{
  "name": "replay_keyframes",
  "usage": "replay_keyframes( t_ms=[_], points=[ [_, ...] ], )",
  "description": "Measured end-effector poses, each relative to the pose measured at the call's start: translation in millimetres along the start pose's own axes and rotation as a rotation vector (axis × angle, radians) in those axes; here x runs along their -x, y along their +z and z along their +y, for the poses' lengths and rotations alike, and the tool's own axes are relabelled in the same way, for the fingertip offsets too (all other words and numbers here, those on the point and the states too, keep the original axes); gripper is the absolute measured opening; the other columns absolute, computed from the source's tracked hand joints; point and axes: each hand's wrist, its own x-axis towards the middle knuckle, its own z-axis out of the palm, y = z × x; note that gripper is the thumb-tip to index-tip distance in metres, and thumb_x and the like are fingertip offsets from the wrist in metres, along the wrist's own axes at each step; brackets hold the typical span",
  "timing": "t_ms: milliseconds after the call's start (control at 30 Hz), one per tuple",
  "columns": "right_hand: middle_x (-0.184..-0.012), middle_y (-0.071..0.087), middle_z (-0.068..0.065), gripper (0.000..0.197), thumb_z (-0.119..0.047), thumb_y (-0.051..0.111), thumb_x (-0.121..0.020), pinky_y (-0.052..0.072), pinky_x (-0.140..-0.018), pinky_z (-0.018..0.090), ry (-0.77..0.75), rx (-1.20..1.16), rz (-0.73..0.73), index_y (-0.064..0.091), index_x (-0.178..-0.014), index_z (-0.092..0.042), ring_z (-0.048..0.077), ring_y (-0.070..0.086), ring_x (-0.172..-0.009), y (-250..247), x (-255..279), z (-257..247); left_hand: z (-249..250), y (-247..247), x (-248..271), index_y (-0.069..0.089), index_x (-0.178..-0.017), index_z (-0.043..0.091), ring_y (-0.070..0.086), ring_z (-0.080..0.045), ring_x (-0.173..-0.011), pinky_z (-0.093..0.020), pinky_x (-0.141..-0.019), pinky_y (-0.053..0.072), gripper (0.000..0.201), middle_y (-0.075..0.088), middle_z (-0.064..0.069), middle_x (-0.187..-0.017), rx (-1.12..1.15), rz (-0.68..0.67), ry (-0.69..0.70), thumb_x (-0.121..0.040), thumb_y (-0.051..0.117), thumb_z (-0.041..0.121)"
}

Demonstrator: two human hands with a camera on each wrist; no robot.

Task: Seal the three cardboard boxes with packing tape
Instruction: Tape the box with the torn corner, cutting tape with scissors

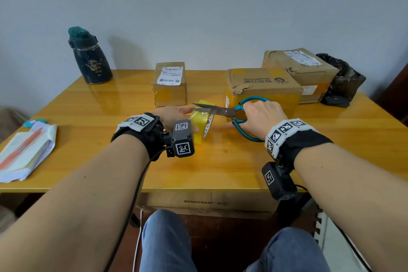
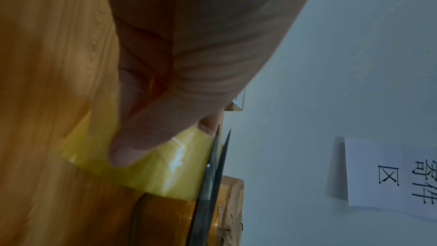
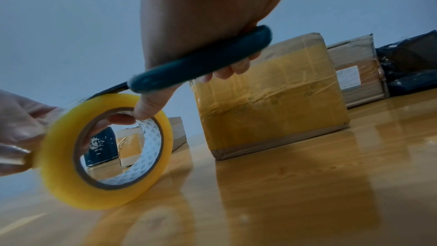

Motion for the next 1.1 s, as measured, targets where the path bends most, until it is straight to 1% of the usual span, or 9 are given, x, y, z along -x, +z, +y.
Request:
replay_keyframes(
  t_ms=[133, 200, 367, 500, 600, 700, 800, 933, 1100],
  points=[
    [-0.064, 0.045, -0.005, 0.062, -0.078, 0.038, -0.082, 0.037, -0.057, 0.029, 0.011, -0.033, 0.001, 0.046, -0.089, -0.017, 0.019, 0.050, -0.061, 2.8, 1.8, 0.0, -2.7, -7.2, -4.0, 0.032, -0.147, 0.037, 0.056, -0.025, -0.122, -0.050, -0.106, 0.041, 0.125, 0.037, 0.000, -0.152, -0.059, -0.006, -0.031, -0.039, 0.096, 0.032],
    [-0.064, 0.046, -0.005, 0.065, -0.080, 0.037, -0.080, 0.035, -0.054, 0.028, 0.033, -0.050, 0.015, 0.047, -0.087, -0.017, 0.016, 0.048, -0.056, 4.2, 3.1, 0.8, -4.0, -10.8, -5.4, 0.039, -0.143, 0.039, 0.062, -0.028, -0.114, -0.045, -0.101, 0.045, 0.115, 0.051, -0.004, -0.143, -0.062, -0.067, -0.034, -0.044, 0.097, 0.031],
    [-0.068, 0.054, -0.003, 0.071, -0.085, 0.032, -0.076, 0.036, -0.051, 0.026, 0.150, -0.134, 0.006, 0.048, -0.086, -0.016, 0.014, 0.050, -0.056, 4.2, 8.2, 14.2, 0.1, -13.9, 10.5, 0.054, -0.133, 0.033, 0.066, -0.025, -0.076, -0.029, -0.063, 0.050, 0.091, 0.066, -0.014, -0.121, -0.011, -0.115, -0.019, -0.051, 0.090, 0.017],
    [-0.071, 0.052, -0.002, 0.070, -0.083, 0.033, -0.078, 0.038, -0.056, 0.028, 0.166, -0.185, -0.020, 0.050, -0.087, -0.016, 0.019, 0.052, -0.064, 0.4, 6.1, 4.9, 5.0, -10.3, 15.3, 0.059, -0.128, 0.028, 0.069, -0.022, -0.082, -0.026, -0.059, 0.056, 0.071, 0.069, -0.011, -0.116, 0.051, -0.002, -0.034, -0.064, 0.082, 0.008],
    [-0.070, 0.053, 0.000, 0.070, -0.083, 0.036, -0.077, 0.036, -0.052, 0.026, 0.209, -0.220, -0.085, 0.053, -0.081, -0.016, 0.020, 0.052, -0.062, -0.4, 3.6, 0.2, 9.5, -4.4, 21.3, 0.063, -0.121, 0.025, 0.068, -0.016, -0.067, -0.022, -0.050, 0.053, 0.053, 0.071, -0.010, -0.110, 0.091, 0.152, -0.047, -0.076, 0.074, 0.001],
    [-0.067, 0.052, 0.000, 0.067, -0.082, 0.042, -0.075, 0.038, -0.052, 0.026, 0.248, -0.259, -0.137, 0.050, -0.072, -0.016, 0.018, 0.050, -0.059, 4.3, 3.2, -3.7, 14.3, -6.1, 23.6, 0.058, -0.127, 0.026, 0.065, -0.019, -0.075, -0.028, -0.056, 0.055, 0.061, 0.069, -0.005, -0.101, 0.035, 0.295, -0.069, -0.077, 0.071, -0.006],
    [-0.067, 0.052, 0.001, 0.061, -0.076, 0.053, -0.076, 0.039, -0.053, 0.027, 0.288, -0.348, -0.201, 0.048, -0.069, -0.015, 0.020, 0.052, -0.061, 11.5, 4.2, -10.5, 21.0, -7.3, 21.8, 0.046, -0.142, 0.018, 0.064, -0.029, -0.099, -0.039, -0.075, 0.059, 0.079, 0.057, -0.006, -0.130, -0.124, 0.418, -0.088, -0.074, 0.070, -0.015],
    [-0.069, 0.051, 0.001, 0.045, -0.055, 0.065, -0.082, 0.034, -0.046, 0.025, 0.310, -0.408, -0.298, 0.047, -0.069, -0.015, 0.016, 0.047, -0.057, 18.3, 3.0, -16.9, 21.0, -4.5, 21.7, 0.039, -0.147, 0.018, 0.064, -0.033, -0.098, -0.044, -0.081, 0.058, 0.089, 0.049, -0.011, -0.141, -0.404, 0.467, -0.105, -0.071, 0.071, -0.016],
    [-0.067, 0.046, 0.001, 0.034, -0.033, 0.067, -0.083, 0.032, -0.045, 0.024, 0.315, -0.415, -0.383, 0.043, -0.069, -0.014, 0.014, 0.043, -0.055, 28.5, 0.6, -20.1, 14.8, 3.0, 16.5, 0.037, -0.148, 0.019, 0.064, -0.036, -0.097, -0.045, -0.081, 0.058, 0.086, 0.047, -0.013, -0.141, -0.410, 0.441, -0.093, -0.075, 0.072, -0.012]
  ],
)
